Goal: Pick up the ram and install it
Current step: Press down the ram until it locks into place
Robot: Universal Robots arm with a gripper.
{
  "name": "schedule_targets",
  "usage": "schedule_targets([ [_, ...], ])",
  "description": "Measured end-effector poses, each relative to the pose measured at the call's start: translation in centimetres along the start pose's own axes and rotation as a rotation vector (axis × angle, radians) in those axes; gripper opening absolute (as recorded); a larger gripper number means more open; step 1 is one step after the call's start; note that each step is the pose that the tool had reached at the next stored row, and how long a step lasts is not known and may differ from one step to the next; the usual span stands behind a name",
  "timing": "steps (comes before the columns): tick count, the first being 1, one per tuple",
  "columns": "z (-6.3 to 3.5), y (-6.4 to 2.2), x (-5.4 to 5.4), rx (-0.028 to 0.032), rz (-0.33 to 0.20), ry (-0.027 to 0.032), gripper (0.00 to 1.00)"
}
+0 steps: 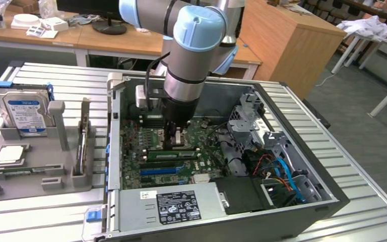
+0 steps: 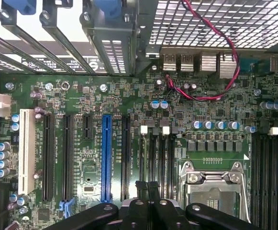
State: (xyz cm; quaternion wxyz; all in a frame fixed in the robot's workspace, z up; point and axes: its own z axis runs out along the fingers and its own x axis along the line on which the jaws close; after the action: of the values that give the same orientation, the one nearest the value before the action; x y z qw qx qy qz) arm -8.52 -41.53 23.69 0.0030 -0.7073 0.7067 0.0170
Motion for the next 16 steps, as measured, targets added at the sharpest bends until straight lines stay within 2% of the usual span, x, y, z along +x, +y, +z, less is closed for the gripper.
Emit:
schedule_targets([
  [16, 0.55, -0.01, 0.02, -0.0001, 0.0, 0.0001, 0.11],
])
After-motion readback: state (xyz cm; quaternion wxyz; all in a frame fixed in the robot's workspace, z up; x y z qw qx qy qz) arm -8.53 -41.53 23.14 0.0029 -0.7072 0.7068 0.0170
